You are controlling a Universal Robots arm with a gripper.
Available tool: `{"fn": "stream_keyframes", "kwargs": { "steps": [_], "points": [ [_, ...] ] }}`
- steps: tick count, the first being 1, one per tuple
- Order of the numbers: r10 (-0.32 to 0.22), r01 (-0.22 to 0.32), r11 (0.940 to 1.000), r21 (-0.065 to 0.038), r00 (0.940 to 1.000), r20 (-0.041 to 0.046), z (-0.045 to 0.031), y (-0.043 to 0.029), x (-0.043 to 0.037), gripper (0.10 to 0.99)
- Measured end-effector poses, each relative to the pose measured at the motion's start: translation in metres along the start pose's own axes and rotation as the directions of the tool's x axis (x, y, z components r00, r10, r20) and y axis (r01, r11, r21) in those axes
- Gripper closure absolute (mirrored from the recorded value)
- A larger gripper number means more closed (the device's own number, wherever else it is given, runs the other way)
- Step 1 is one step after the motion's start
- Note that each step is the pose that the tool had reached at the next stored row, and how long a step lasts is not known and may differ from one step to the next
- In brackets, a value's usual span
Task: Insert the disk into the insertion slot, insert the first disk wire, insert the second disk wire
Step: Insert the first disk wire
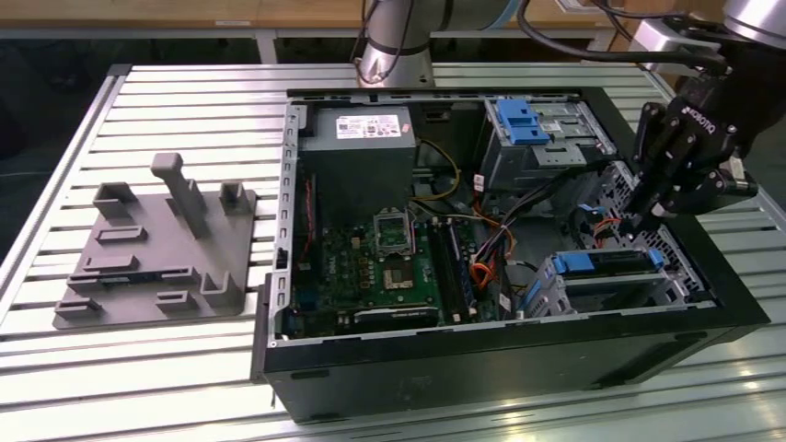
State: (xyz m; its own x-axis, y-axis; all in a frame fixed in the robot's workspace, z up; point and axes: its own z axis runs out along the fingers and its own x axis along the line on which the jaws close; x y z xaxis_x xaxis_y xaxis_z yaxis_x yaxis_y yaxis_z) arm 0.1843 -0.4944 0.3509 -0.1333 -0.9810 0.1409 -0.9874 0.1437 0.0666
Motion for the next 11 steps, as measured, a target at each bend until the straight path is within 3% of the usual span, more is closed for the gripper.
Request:
{"fn": "stream_keyframes", "kwargs": {
  "steps": [11],
  "points": [
    [0.013,-0.013,0.9999,-0.002,0.9999,0.0006,0.0043,-0.0009,-0.0005,0.773]
  ]
}}
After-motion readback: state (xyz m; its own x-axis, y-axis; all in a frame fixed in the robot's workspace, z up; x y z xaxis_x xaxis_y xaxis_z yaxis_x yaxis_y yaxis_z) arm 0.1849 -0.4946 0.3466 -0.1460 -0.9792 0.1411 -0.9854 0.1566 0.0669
